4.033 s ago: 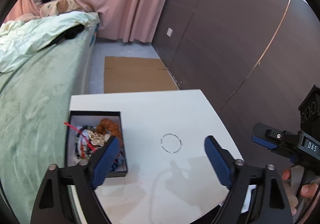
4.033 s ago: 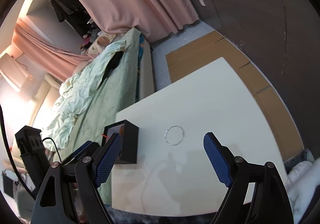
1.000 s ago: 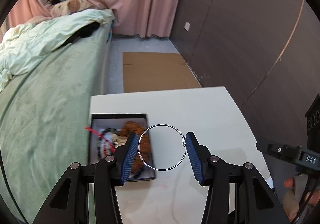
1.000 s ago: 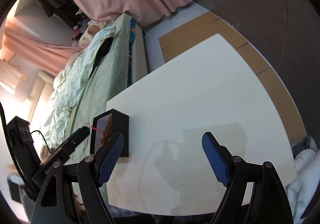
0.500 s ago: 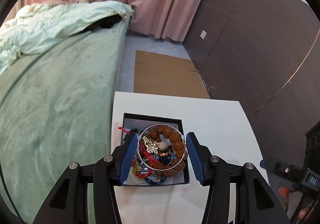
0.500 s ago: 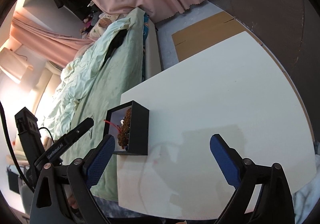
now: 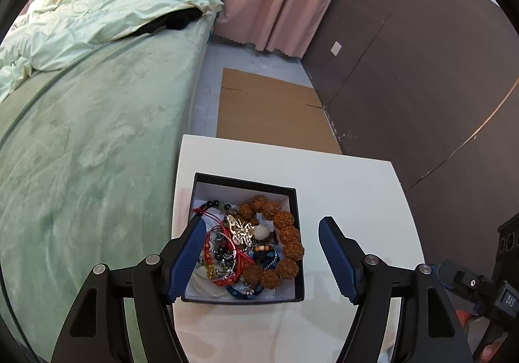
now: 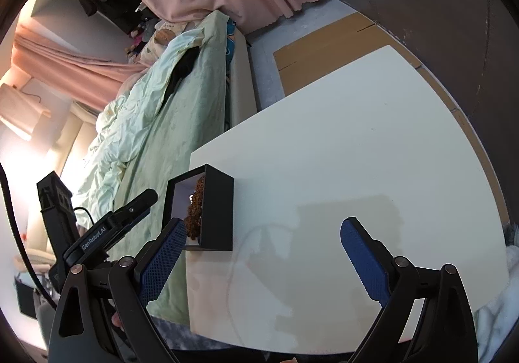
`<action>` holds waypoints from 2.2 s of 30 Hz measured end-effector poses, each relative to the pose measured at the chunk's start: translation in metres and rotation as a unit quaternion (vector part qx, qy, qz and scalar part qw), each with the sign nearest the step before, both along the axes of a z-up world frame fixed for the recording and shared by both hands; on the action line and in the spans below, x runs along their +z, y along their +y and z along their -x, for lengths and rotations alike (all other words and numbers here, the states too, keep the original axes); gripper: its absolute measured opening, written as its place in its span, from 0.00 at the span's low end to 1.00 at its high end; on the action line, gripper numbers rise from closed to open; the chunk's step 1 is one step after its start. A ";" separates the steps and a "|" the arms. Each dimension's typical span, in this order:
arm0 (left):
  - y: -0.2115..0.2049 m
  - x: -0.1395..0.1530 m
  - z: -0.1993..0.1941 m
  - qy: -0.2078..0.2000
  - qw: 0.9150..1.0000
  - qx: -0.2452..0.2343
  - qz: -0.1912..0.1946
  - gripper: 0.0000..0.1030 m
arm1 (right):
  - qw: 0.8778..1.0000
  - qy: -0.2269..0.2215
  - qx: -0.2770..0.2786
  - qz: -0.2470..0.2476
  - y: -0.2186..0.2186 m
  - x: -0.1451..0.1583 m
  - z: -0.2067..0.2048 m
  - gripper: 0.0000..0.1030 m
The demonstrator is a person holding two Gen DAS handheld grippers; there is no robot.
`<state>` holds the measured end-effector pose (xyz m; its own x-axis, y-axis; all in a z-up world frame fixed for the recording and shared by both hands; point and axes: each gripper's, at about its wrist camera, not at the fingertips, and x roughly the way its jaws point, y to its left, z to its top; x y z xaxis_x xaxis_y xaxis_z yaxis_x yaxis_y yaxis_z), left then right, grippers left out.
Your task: Organize jewelry
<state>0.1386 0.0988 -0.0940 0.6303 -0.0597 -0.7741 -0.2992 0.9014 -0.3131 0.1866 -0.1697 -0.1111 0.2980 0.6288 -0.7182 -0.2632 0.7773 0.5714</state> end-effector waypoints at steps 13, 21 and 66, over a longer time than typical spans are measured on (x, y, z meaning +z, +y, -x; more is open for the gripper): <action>-0.010 0.021 0.037 -0.017 1.000 -0.010 -0.017 0.71 | 0.999 -0.029 0.012 -0.005 -0.013 0.020 0.023 0.94; -0.034 0.044 0.065 -0.038 0.997 -0.066 -0.009 0.91 | 0.997 -0.072 0.001 0.030 -0.022 0.045 0.039 0.94; -0.073 0.102 0.118 -0.108 0.987 -0.078 -0.088 1.00 | 0.989 -0.132 0.012 0.058 -0.042 0.090 0.080 0.94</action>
<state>0.0205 0.0260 0.0076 0.7750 -0.0459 -0.6302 -0.0961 0.9772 -0.1893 0.1064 -0.2114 -0.0215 0.4717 0.5556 -0.6847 -0.4104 0.8256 0.3872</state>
